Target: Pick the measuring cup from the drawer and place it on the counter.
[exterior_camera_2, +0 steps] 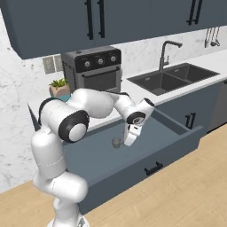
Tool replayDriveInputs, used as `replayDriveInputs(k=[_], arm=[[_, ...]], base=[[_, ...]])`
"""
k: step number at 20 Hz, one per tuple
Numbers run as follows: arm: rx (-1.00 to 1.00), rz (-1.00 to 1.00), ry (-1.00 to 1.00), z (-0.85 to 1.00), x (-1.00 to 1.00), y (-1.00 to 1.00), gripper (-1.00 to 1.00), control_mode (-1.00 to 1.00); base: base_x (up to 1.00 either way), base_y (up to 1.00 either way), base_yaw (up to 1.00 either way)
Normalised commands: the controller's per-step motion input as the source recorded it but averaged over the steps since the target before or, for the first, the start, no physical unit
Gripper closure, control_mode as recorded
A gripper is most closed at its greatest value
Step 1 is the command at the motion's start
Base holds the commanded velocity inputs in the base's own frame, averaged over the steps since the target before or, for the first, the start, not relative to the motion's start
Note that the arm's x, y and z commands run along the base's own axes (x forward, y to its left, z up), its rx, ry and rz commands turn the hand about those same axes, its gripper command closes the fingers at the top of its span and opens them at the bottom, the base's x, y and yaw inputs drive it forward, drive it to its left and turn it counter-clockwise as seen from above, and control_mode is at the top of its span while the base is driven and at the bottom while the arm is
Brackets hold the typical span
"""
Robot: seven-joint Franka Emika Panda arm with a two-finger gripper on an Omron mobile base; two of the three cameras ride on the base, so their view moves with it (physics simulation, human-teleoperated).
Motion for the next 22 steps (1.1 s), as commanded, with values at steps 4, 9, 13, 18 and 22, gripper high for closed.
replayDriveInputs(k=[4, 9, 13, 18, 22], arm=[[-0.04, 0.0, 0.0, -0.4, 0.05, 0.03, -1.0, -1.0], [-0.12, 0.0, 0.0, -0.44, 0.23, -0.05, -1.0, -1.0], [-0.04, 0.0, 0.0, -0.26, 0.54, 0.0, -1.0, -1.0], [0.0, 0.0, 0.01, -0.17, 0.53, 0.0, -1.0, -1.0], [0.0, 0.0, 0.07, -0.32, 0.52, 0.0, -1.0, -1.0]], base=[[0.0, 0.0, 0.0], [0.0, 0.0, 0.0], [0.0, 0.0, 0.0], [0.0, 0.0, 0.0], [0.0, 0.0, 0.0]])
